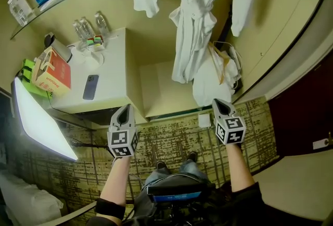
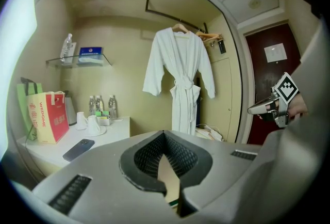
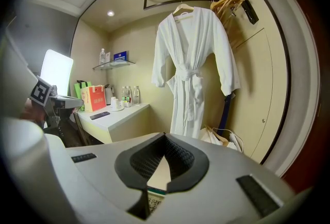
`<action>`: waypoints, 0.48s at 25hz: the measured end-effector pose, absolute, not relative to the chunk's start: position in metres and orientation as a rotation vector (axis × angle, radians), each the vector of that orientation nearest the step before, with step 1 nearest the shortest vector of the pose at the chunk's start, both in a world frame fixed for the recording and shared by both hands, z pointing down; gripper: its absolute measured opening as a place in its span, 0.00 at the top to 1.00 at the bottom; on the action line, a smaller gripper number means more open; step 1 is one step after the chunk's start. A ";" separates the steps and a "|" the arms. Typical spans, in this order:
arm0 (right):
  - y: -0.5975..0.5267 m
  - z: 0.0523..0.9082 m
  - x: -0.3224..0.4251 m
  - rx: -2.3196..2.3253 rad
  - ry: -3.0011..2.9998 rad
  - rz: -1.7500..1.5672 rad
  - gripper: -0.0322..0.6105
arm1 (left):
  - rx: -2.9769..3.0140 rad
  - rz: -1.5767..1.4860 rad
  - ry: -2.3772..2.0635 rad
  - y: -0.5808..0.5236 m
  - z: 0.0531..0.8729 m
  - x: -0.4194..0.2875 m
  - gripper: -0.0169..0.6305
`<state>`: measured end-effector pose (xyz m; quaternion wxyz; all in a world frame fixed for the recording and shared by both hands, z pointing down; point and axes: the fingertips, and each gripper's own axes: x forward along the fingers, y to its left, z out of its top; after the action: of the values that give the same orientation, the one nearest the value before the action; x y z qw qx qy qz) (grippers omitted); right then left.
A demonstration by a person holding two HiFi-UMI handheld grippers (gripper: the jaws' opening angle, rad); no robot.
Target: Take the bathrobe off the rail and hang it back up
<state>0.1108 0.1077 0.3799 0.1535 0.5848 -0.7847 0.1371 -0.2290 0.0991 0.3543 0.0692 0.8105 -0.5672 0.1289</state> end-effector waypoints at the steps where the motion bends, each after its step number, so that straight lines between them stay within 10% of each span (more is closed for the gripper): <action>1: 0.109 0.379 0.111 1.675 -2.250 0.397 0.91 | 2.443 0.386 -1.704 0.101 0.355 -0.228 0.97; 12: 0.115 0.386 0.112 1.673 -2.244 0.412 0.91 | 2.449 0.403 -1.700 0.108 0.357 -0.225 0.97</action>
<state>0.1122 0.1148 0.3858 0.1555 0.5841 -0.7836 0.1438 -0.2252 0.1084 0.3569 0.0668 0.8123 -0.5638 0.1338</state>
